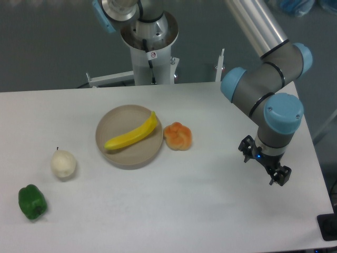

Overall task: Pick up the banana from the plate
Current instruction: 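Move the open gripper over the yellow banana on the plate, then lower the gripper onto the banana and close it around it, then lift the grasped banana up off the plate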

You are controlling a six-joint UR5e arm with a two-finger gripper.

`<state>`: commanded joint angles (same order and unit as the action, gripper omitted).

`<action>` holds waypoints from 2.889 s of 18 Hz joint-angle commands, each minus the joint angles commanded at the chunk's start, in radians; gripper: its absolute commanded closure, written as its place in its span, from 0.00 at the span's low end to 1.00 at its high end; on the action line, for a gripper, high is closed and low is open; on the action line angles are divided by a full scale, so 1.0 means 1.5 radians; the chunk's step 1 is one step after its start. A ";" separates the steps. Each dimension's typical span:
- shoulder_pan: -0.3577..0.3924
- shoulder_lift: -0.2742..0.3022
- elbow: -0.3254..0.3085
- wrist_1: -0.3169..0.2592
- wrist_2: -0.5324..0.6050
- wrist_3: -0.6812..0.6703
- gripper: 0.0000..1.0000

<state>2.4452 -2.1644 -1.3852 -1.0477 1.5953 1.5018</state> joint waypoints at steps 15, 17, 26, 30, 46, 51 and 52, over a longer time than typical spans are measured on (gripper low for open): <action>-0.061 0.129 -0.182 -0.004 -0.046 -0.018 0.00; -0.099 0.166 -0.227 -0.005 -0.047 -0.055 0.00; -0.282 0.179 -0.274 -0.003 -0.035 -0.290 0.00; -0.307 0.187 -0.331 0.003 -0.037 -0.288 0.00; -0.349 0.156 -0.350 0.079 -0.035 -0.317 0.74; -0.340 0.174 -0.333 0.065 -0.037 -0.317 1.00; -0.333 0.178 -0.327 0.065 -0.037 -0.316 1.00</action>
<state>1.9450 -1.8976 -1.8762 -0.9495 1.5401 1.0278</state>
